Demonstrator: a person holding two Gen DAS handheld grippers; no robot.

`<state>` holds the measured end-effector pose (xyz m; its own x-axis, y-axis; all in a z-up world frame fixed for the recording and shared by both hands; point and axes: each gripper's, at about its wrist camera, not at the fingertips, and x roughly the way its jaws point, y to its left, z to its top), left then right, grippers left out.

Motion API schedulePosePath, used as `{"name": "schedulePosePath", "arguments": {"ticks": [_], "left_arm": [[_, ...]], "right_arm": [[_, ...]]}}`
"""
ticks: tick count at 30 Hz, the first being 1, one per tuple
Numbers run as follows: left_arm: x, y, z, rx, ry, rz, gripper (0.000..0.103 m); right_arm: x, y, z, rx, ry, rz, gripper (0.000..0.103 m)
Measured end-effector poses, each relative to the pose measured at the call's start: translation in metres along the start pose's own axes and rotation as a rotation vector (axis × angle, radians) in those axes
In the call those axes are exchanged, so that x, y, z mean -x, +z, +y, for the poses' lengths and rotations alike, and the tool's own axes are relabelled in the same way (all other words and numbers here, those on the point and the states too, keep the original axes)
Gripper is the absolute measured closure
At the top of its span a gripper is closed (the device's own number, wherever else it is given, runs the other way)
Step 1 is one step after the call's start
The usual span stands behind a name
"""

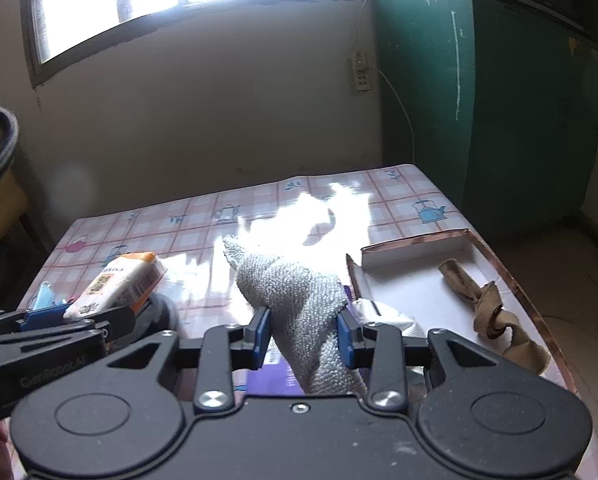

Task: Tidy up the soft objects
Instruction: 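Carry the tissue pack and white towel in both tools toward the cardboard box lid, then open the left tool over the box releasing the tissue pack while the right tool releases the towel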

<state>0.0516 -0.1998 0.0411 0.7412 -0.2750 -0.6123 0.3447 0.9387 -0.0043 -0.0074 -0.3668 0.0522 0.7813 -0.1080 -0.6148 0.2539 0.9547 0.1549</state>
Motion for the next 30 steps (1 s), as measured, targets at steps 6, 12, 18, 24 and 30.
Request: {"name": "schedulePosePath", "arguments": {"ticks": [6,12,18,24,30], "left_arm": [[-0.012,0.004,-0.024,-0.037,-0.036,0.010,0.050],[-0.028,0.009,-0.047,-0.061,-0.084,0.022,0.050],[-0.049,0.018,-0.071,-0.075,-0.123,0.035,0.050],[-0.070,0.027,-0.101,-0.083,-0.188,0.040,0.049],[-0.087,0.032,-0.119,-0.053,-0.221,0.011,0.046]], "right_arm": [[-0.009,0.003,-0.023,-0.023,-0.026,0.004,0.061],[-0.020,0.010,-0.054,-0.044,-0.044,0.010,0.061],[-0.033,0.024,-0.086,-0.054,-0.070,0.009,0.061],[-0.051,0.037,-0.114,-0.066,-0.064,0.027,0.060],[-0.066,0.050,-0.133,-0.076,-0.095,0.019,0.056]]}}
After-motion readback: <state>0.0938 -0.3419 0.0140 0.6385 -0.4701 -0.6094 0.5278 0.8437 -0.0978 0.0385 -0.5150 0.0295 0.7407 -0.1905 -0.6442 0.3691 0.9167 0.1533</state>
